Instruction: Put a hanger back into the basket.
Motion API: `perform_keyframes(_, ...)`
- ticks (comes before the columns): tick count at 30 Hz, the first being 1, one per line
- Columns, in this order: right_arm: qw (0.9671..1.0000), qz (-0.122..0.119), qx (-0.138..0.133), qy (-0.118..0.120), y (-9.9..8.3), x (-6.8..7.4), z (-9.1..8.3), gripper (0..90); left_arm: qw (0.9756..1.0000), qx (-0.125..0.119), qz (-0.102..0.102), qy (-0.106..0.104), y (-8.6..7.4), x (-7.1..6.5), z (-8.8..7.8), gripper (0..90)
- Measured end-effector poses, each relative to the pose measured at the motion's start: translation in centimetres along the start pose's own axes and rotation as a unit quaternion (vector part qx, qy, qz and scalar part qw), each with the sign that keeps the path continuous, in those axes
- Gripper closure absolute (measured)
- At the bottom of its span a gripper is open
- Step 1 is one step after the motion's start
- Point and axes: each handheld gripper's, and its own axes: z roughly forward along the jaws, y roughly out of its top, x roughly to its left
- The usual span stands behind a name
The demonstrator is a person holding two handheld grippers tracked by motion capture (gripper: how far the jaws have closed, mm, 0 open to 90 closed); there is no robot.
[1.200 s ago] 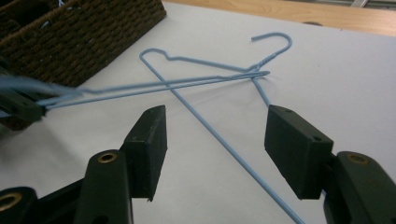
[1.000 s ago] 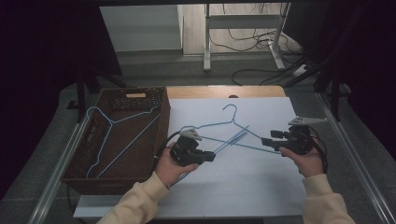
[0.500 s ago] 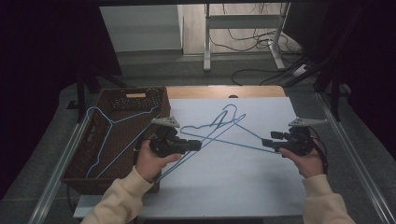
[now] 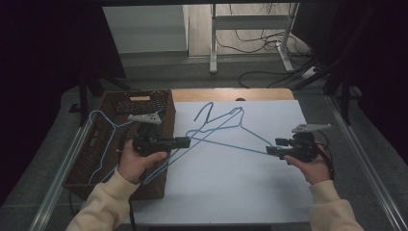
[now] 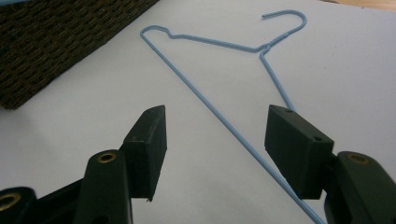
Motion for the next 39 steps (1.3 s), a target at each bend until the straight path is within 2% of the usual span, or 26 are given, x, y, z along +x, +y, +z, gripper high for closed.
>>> perform_keyframes(13, 1.0, -0.002, 0.009, -0.001, -0.3, 0.0, 0.2, 37.3, 0.999, -0.039, -0.006, 0.021, -0.2, 1.3, -4.8, 86.8)
perform_keyframes(22, 0.9999, -0.002, 0.016, -0.005, -0.4, 0.0, 0.4, 36.9, 0.9961, -0.068, -0.03, 0.049, -1.7, 3.6, -8.3, 86.8)
perform_keyframes(30, 0.9997, -0.003, 0.021, -0.008, -0.4, 0.1, 0.6, 36.4, 0.9926, -0.088, -0.054, 0.065, -3.3, 5.8, -10.3, 86.8)
perform_keyframes(39, 0.9997, -0.008, 0.022, -0.008, -0.5, 0.1, 0.6, 35.6, 0.99, -0.093, -0.071, 0.078, -4.8, 7.5, -11.7, 86.8)
